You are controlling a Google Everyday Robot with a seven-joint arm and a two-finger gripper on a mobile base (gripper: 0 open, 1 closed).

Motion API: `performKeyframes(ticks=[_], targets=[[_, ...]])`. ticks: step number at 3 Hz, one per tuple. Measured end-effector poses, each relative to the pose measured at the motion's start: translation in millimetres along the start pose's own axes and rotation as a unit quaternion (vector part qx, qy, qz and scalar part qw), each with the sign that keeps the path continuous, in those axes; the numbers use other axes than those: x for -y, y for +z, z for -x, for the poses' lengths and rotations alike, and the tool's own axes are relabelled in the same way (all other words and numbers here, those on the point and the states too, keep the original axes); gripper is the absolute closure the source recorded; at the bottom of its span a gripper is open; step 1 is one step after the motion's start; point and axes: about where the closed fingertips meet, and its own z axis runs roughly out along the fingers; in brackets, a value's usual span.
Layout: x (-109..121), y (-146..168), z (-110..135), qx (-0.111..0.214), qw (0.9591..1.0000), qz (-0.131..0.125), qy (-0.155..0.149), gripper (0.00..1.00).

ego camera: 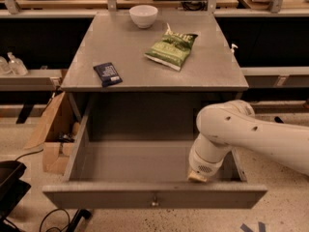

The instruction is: Open top drawer

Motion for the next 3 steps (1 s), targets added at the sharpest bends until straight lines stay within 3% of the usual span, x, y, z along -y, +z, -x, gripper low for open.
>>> performKeyframes(ticks=[1,3], targets=[[1.3,0.0,0.5,0.0,1.0,0.0,0.0,1.0],[-0.1,0.6,-0.5,-0.001,1.0,0.001,0.0,0.52]])
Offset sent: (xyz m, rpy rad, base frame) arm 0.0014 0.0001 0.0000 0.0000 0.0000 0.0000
